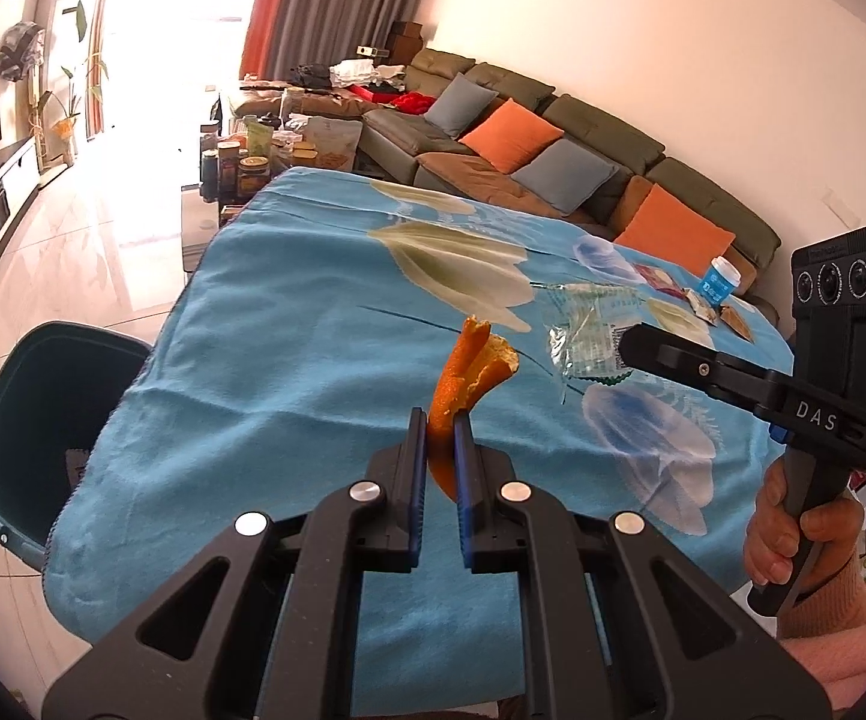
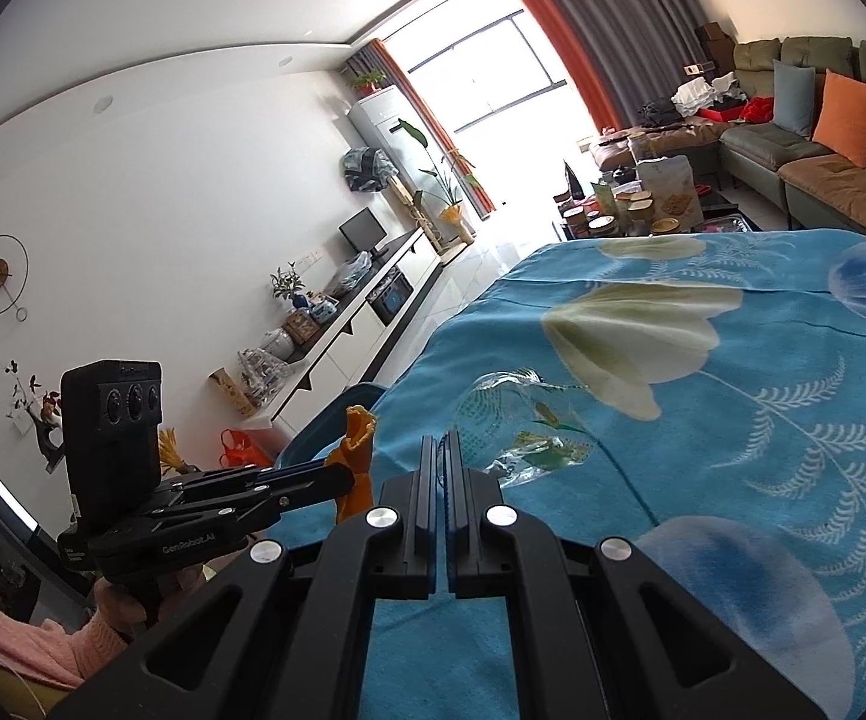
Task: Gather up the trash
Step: 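Carry the orange peel and plastic bottle over the teal bin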
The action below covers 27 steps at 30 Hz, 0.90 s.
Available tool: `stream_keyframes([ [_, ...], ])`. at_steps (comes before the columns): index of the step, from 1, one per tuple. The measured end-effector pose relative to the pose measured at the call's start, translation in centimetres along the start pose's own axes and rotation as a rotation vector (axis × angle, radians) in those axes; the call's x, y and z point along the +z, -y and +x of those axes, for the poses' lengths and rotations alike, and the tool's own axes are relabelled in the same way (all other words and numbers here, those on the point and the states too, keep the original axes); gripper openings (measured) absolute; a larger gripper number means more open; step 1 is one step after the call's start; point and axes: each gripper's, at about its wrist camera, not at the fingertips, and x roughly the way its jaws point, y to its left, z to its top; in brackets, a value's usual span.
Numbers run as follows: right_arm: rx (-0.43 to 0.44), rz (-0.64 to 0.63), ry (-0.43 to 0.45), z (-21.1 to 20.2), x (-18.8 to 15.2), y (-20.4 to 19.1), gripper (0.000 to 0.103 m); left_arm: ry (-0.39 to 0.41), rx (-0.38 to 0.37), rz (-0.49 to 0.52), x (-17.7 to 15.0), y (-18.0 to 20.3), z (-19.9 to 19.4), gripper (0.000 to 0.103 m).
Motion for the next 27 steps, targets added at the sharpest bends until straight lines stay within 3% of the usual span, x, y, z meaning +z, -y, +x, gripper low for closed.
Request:
stream_keyframes([
  [27,0.074,-0.021,-0.048,2.4,0.3,-1.9,0.001,0.027,0.073,-0.059,-1.2,-3.1,-2.1,0.009],
])
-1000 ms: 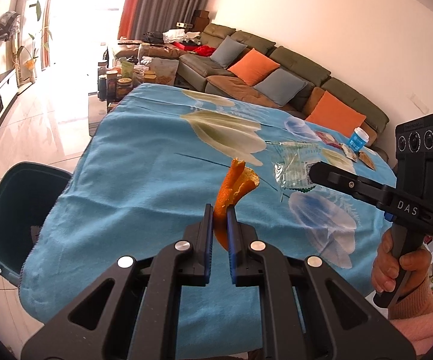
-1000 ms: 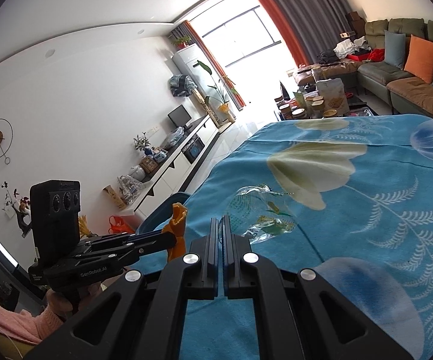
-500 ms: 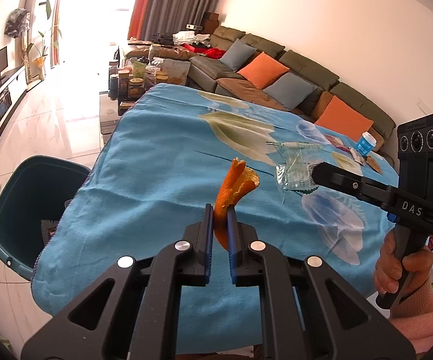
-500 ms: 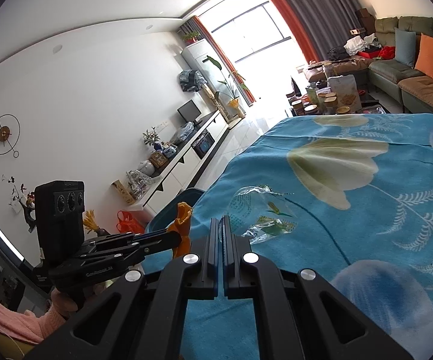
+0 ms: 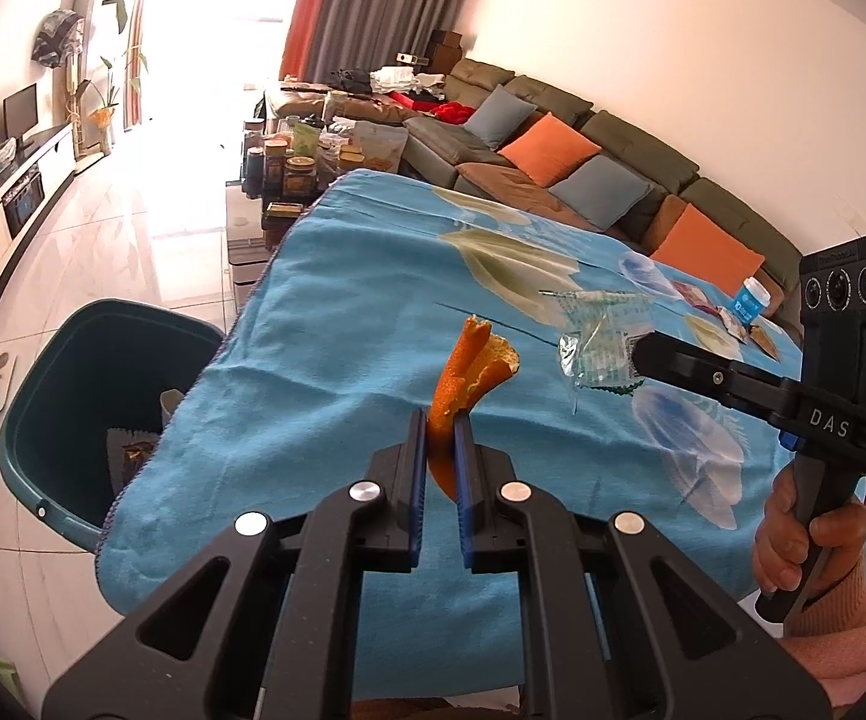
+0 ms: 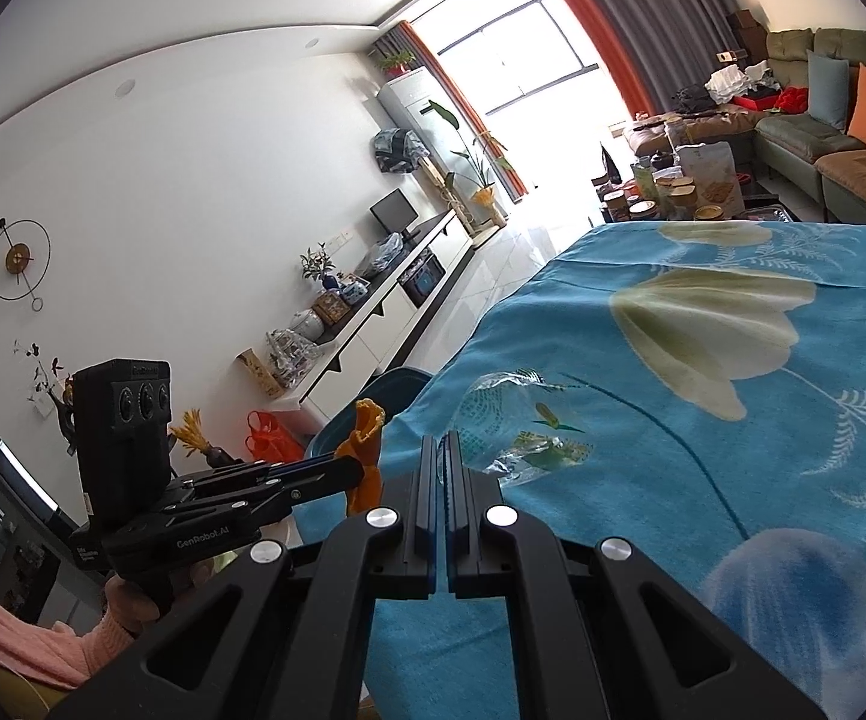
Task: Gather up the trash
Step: 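Carry the orange peel and plastic bottle over the teal bin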
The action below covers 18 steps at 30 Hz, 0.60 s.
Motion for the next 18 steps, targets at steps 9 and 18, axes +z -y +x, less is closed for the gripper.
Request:
stream_keyframes([
  [9,0.020,-0.012,-0.017,1.2,0.2,-0.6,0.001,0.013,0.023,-0.022,-0.2,-1.2,-0.8,0.009],
  [18,0.049,-0.029,-0.038,2.5,0.4,-1.6,0.001,0.023,0.048,-0.049,-0.3,-2.7,-1.4,0.009],
])
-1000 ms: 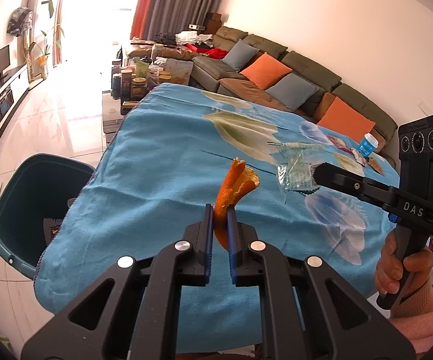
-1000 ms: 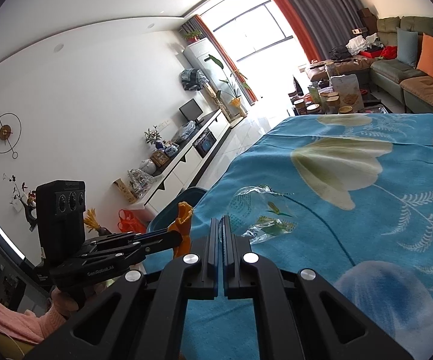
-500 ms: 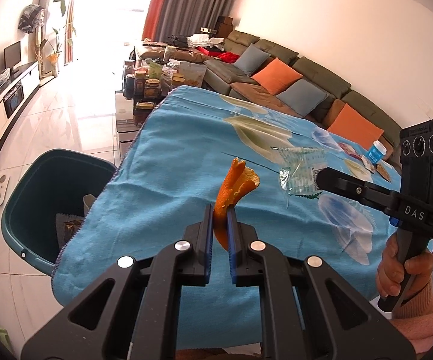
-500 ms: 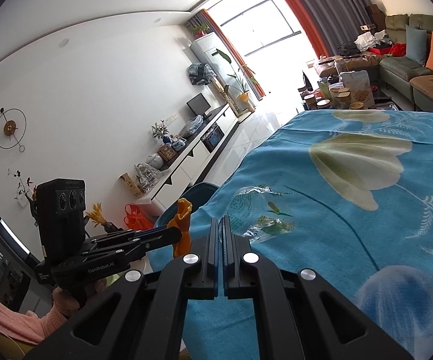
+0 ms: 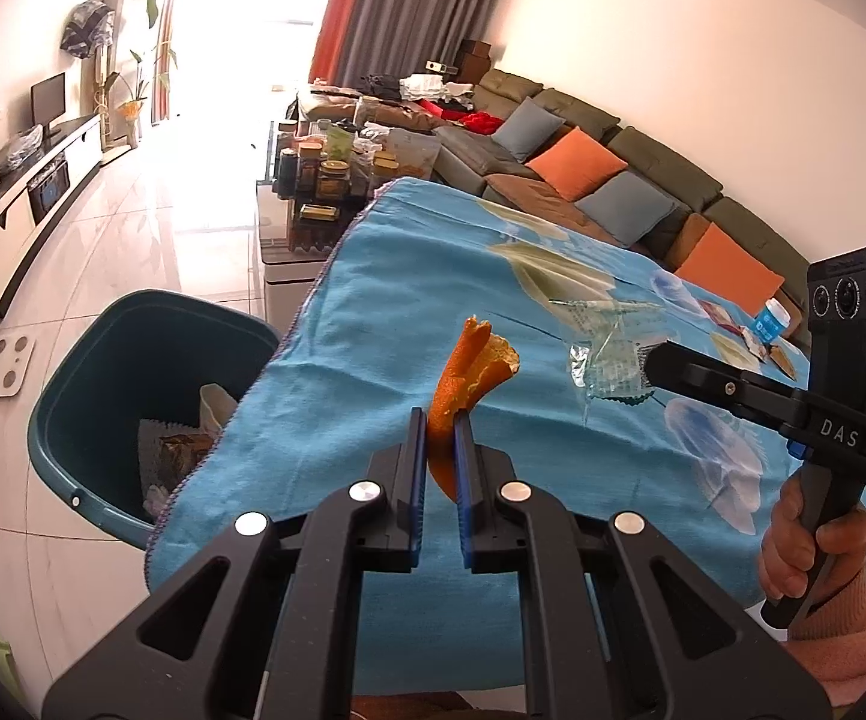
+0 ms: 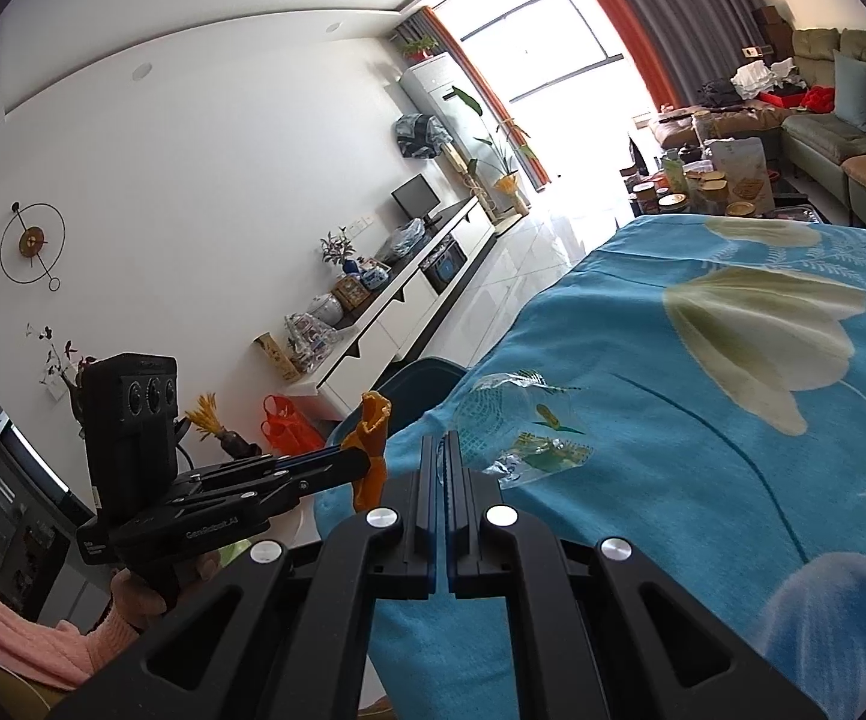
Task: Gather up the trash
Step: 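Carry the orange peel and plastic bottle over the teal bin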
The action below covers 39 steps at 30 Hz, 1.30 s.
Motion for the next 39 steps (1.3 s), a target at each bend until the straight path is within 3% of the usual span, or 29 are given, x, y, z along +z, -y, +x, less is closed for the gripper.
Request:
stream_keyframes([
  [39,0.088,-0.072,-0.091,5.4,1.3,-3.3,0.001,0.036,0.087,-0.075,0.0,-4.3,-2.0,0.009],
])
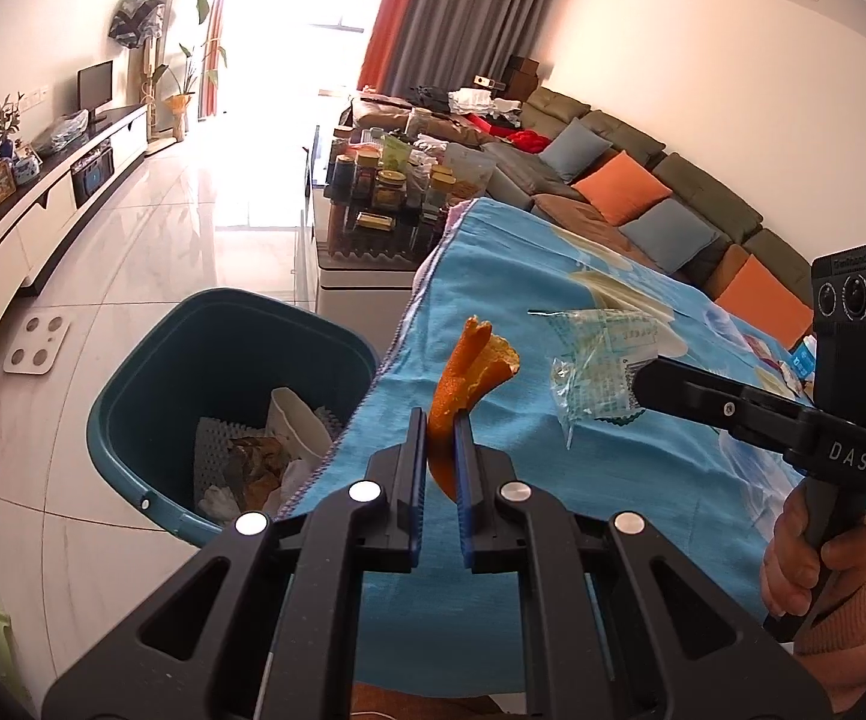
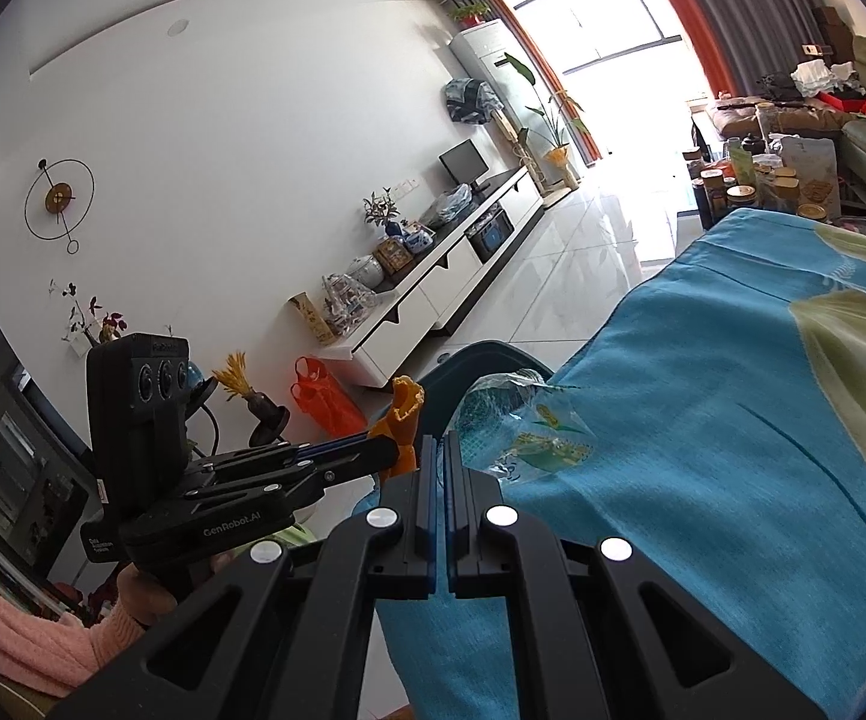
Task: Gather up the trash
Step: 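Carry the orange peel and plastic bottle over the teal bin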
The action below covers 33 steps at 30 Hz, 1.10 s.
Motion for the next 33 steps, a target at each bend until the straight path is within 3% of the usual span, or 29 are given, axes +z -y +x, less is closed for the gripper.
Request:
stream_keyframes([
  [33,0.059,-0.061,-0.072,4.7,1.8,-1.9,0.001,0.040,0.098,-0.075,1.0,-3.9,-0.8,0.009],
])
